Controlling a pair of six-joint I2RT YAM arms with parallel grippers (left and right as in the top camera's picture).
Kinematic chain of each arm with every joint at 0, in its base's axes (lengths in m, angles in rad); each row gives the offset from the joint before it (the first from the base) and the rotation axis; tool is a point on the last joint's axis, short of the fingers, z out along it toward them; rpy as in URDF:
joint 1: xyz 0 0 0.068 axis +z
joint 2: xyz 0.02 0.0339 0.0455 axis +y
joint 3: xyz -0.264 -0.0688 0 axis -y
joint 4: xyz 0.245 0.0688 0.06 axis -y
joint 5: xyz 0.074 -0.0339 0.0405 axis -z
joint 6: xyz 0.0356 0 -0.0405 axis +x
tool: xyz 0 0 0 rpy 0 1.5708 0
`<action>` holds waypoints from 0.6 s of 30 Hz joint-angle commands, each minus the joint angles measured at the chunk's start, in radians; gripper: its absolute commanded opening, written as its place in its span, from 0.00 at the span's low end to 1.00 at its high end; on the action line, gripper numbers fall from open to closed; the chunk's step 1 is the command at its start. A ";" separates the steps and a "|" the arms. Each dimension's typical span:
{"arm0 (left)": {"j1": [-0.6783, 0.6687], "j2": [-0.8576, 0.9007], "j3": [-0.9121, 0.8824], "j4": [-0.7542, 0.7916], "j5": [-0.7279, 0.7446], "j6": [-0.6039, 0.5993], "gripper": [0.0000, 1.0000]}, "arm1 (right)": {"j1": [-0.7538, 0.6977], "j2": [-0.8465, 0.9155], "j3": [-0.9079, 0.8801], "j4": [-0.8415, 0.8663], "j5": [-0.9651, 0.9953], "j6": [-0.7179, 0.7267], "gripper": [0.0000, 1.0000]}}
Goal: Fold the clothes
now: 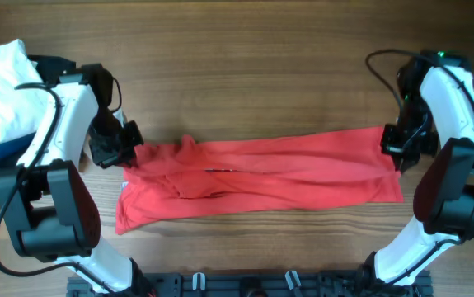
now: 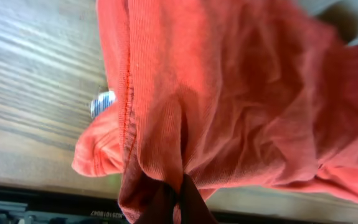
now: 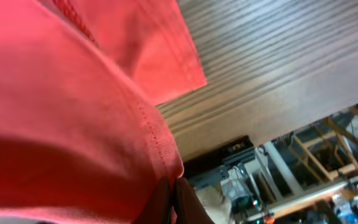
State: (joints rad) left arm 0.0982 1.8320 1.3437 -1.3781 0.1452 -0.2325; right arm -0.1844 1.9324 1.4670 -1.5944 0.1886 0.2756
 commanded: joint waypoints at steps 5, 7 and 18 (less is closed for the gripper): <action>0.005 -0.011 -0.115 0.047 -0.017 0.008 0.04 | -0.020 -0.166 -0.110 0.039 0.178 0.208 0.04; 0.005 -0.011 -0.152 0.071 -0.018 0.003 0.04 | -0.041 -0.192 -0.138 0.053 0.188 0.226 0.04; 0.005 -0.011 -0.199 0.091 -0.049 -0.044 0.44 | -0.077 -0.203 -0.252 0.187 0.125 0.221 0.05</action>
State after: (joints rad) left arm 0.0982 1.8320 1.1526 -1.2865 0.1162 -0.2615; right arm -0.2588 1.7458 1.2194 -1.4425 0.3149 0.4755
